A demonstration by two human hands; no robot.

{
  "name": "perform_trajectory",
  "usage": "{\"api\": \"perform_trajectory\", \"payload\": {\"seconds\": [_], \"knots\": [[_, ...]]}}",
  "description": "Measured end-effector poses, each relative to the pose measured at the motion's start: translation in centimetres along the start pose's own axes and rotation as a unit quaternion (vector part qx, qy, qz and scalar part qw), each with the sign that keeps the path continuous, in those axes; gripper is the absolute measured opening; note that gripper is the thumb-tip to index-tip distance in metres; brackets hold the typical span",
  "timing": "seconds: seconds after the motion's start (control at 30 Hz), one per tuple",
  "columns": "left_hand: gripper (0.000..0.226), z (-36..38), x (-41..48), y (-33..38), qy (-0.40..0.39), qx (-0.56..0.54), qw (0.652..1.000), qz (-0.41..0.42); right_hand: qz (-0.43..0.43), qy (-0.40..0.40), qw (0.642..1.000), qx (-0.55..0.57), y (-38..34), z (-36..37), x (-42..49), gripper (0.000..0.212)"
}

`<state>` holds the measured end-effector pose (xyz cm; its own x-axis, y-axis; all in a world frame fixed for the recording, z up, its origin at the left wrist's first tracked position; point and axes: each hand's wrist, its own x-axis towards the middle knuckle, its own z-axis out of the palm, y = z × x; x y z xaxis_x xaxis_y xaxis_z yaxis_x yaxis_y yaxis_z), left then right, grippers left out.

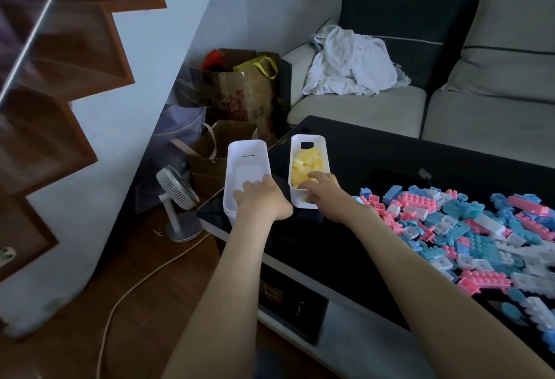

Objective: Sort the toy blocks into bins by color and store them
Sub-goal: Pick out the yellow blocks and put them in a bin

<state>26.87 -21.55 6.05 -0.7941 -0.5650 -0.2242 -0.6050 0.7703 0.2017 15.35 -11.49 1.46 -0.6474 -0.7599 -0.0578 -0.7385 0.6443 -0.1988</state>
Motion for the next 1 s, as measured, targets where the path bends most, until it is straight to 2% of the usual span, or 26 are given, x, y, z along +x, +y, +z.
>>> {"api": "perform_trajectory", "payload": {"seconds": [0.1, 0.17, 0.33, 0.47, 0.53, 0.67, 0.8, 1.0], "knots": [[0.029, -0.4, 0.3, -0.2, -0.018, -0.011, 0.999, 0.028, -0.023, -0.026, 0.998, -0.052, -0.5, -0.5, 0.4, 0.046], [0.019, -0.3, 0.5, -0.1, 0.006, -0.002, 0.999, 0.04, -0.039, -0.019, 0.999, -0.027, -0.7, -0.4, 0.3, 0.038], [0.026, 0.6, 0.4, 1.0, 0.088, 0.027, 0.996, -0.002, -0.076, -0.035, 0.995, 0.053, -1.4, -0.1, -1.0, 0.032], [0.029, 0.9, 0.4, 1.4, 0.121, 0.009, 0.992, -0.032, -0.076, -0.01, 0.997, -0.023, -1.9, 0.1, -1.2, 0.031], [0.03, 0.8, 0.1, 1.4, 0.116, -0.018, 0.992, -0.043, -0.068, 0.005, 0.997, -0.023, -2.0, 0.2, -1.4, 0.031], [0.026, 0.0, 0.0, 1.0, 0.102, -0.061, 0.993, -0.018, -0.05, 0.027, 0.995, 0.088, -2.2, -0.1, -1.7, 0.026], [0.027, -0.5, -0.3, 0.8, 0.068, -0.082, 0.994, -0.026, -0.03, 0.013, 0.982, 0.187, -2.6, -0.5, -1.9, 0.019], [0.026, -0.9, -0.8, 0.6, 0.129, -0.108, 0.986, -0.013, -0.019, 0.018, 0.972, 0.234, -2.5, -1.2, -2.3, 0.009]]}}
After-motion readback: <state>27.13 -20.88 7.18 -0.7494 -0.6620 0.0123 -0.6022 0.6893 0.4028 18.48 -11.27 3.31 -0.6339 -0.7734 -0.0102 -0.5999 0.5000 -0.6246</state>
